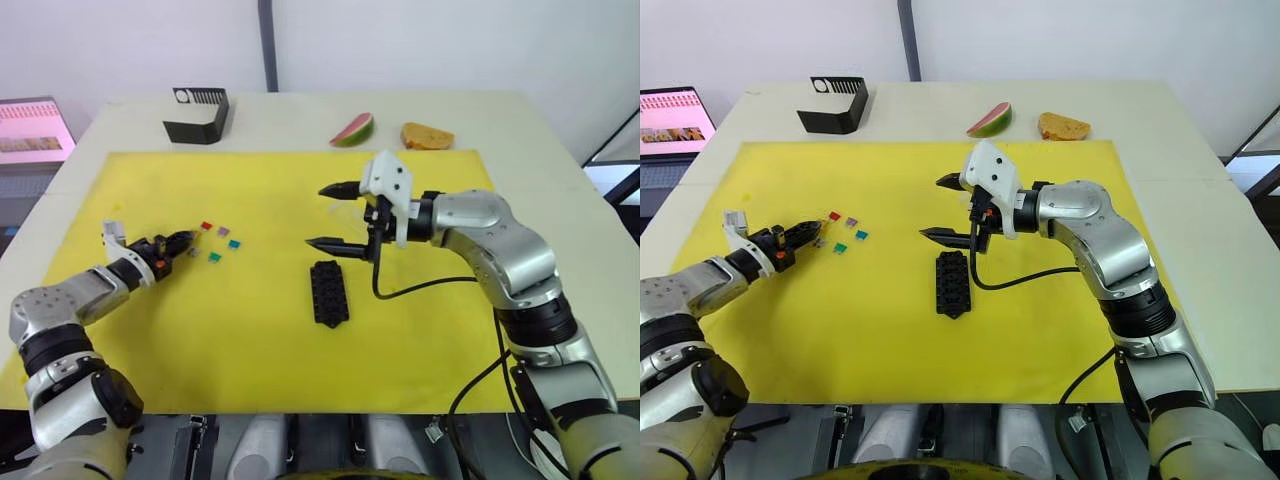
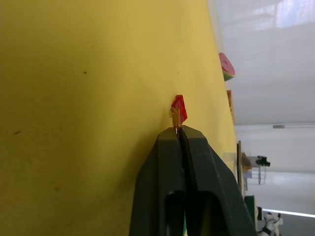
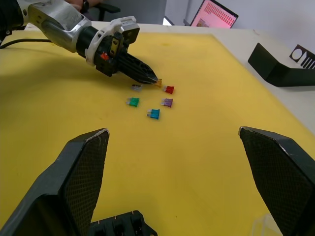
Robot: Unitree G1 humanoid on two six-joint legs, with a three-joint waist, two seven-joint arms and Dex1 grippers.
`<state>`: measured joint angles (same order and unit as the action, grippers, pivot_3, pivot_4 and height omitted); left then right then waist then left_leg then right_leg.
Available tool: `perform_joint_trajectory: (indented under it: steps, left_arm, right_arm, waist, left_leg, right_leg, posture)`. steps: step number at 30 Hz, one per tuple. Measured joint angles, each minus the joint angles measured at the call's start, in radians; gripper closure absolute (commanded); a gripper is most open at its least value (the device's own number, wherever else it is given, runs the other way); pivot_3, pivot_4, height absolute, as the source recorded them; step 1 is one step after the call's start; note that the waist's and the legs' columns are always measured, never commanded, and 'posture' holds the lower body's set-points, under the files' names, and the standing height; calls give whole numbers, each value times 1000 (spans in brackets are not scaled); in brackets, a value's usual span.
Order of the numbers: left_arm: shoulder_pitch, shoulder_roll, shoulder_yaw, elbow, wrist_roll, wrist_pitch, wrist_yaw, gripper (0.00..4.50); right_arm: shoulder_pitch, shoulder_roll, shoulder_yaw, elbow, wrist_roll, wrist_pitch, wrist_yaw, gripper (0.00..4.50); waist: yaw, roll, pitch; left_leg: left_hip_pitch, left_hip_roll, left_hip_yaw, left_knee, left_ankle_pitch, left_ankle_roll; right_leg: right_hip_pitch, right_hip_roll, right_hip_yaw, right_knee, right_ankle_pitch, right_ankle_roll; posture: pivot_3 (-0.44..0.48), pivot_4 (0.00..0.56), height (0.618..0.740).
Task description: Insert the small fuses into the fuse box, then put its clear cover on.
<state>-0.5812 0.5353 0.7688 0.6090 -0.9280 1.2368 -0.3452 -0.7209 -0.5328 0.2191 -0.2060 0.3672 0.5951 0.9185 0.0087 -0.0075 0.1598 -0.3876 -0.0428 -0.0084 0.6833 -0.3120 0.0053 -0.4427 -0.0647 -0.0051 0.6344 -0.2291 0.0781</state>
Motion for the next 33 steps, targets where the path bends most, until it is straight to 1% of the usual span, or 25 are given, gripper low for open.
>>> perform_joint_trajectory:
  steps: [6, 10, 14, 18, 22, 26, 28, 30, 33]
  left_arm:
    - [12, 19, 0, -1, -10, 3, -5, 4476]
    - [33, 31, 10, -58, -39, 33, 3, 4476]
    - [36, 59, 45, -191, -113, 99, 15, 4476]
    - [24, 78, 65, -360, -235, 193, 21, 4476]
    - [13, 64, 15, -522, -395, 260, 3, 4476]
    - [-25, -4, -109, -629, -546, 253, 45, 4476]
    - [-29, -32, -179, -662, -618, 230, 74, 4476]
    - [-32, -39, -239, -672, -688, 192, 104, 4476]
    - [-47, -52, -305, -673, -745, 126, 135, 4476]
  right_arm:
    - [0, -8, -1, 0, 0, 0, 9, 0]
    - [2, -12, -28, -3, 15, 17, 9, 0]
    - [18, -6, -103, -27, 94, 107, -17, 0]
    - [35, 57, -203, -59, 227, 255, -106, 0]
    - [34, 125, -297, -69, 354, 390, -210, 0]
    - [11, 195, -375, -70, 516, 523, -310, 0]
    - [-10, 227, -398, -70, 583, 562, -362, 0]
    - [-18, 254, -425, -70, 636, 585, -414, 0]
    - [-19, 287, -446, -66, 689, 599, -484, 0]
  waist:
    - [-6, 0, 0]
    - [-20, 0, 0]
    - [-20, -2, 1]
    - [-19, -2, 1]
    - [-19, -2, 1]
    - [-21, -2, 1]
    - [-22, -2, 1]
    - [-24, -2, 1]
    - [-23, -2, 1]
  left_leg:
    - [0, 0, 0, 0, 0, 0]
    - [-1, 1, 0, -1, 0, 0]
    - [-3, 1, 0, -1, 0, 0]
    - [-3, 1, 0, -1, -1, 1]
    - [-3, 1, -1, -1, -1, 1]
    - [-3, 1, -1, 0, 0, 1]
    - [-3, 1, 0, -1, 0, 1]
    - [-3, 1, -1, -1, 0, 0]
    - [-3, 1, 0, 0, 0, 0]
  right_leg:
    - [-1, 0, 0, 0, 0, 0]
    - [-1, 1, 0, 0, 0, 0]
    - [-3, 0, 0, -1, 0, 0]
    - [-2, 0, 0, -1, 0, 0]
    - [-2, 0, 0, -2, 0, 0]
    - [-2, 0, 0, -1, 0, 0]
    - [-2, 1, 0, -1, 0, 0]
    - [-3, 1, 0, -1, 0, 0]
    - [-3, 1, 0, -1, 0, 0]
  posture:
    - [0, 150, 740]
    - [0, 150, 740]
    - [0, 150, 740]
    - [0, 150, 740]
    - [0, 150, 740]
    - [0, 150, 740]
    - [0, 150, 740]
    - [0, 150, 740]
    - [0, 150, 740]
